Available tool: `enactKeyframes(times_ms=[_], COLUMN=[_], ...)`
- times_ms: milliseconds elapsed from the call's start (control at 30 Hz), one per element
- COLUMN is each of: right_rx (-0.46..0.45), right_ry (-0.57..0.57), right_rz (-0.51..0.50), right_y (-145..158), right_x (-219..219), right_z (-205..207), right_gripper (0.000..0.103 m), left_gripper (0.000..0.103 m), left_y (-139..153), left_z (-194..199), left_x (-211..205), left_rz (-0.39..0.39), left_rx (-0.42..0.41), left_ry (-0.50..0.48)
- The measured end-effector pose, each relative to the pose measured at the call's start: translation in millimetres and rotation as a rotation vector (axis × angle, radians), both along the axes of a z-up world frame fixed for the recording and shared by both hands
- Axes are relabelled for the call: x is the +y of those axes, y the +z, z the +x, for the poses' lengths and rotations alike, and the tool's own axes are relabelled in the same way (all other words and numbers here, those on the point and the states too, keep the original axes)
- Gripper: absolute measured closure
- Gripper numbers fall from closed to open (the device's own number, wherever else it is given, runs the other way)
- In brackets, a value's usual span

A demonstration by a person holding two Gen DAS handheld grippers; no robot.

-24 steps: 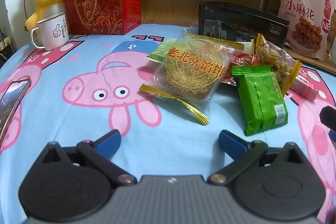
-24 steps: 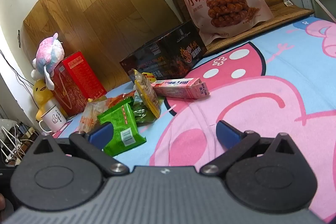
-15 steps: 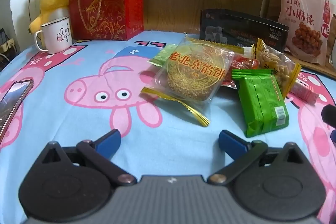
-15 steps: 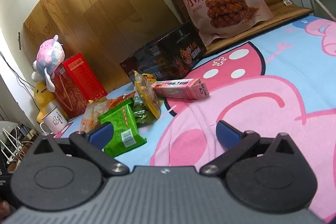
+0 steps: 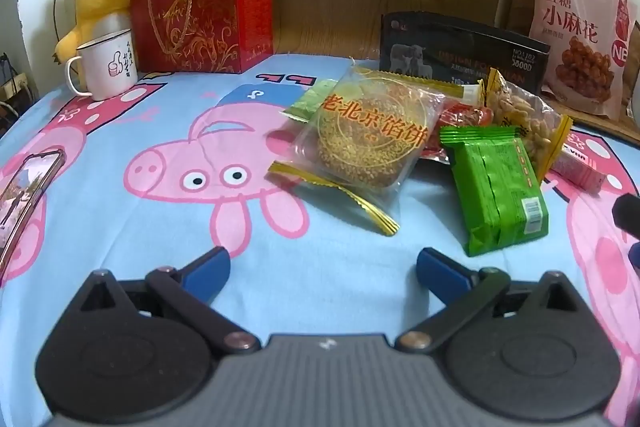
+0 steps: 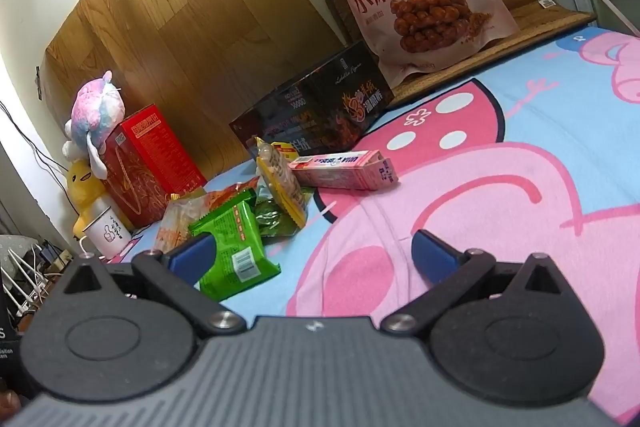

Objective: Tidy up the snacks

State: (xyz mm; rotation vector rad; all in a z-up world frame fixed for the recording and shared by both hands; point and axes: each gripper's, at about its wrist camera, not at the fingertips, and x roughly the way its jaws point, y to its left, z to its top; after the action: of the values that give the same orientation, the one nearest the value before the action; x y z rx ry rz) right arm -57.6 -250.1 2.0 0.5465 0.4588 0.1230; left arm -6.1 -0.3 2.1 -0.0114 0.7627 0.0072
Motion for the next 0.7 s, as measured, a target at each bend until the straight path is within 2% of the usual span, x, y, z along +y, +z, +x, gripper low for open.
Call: enactKeyframes(times_ms=[700], right_rx=[-0.001], right_ry=[0.0], right_rz=[0.0], right_y=[0.2], right_x=[0.0], right_z=[-2.0], right_gripper=[0.0], left_gripper=[0.0], left_y=[-1.9], left_z=[-0.6], left_x=[-1.4], left_rz=[0.004], left_rx=[0.023], left_ry=[-0.007])
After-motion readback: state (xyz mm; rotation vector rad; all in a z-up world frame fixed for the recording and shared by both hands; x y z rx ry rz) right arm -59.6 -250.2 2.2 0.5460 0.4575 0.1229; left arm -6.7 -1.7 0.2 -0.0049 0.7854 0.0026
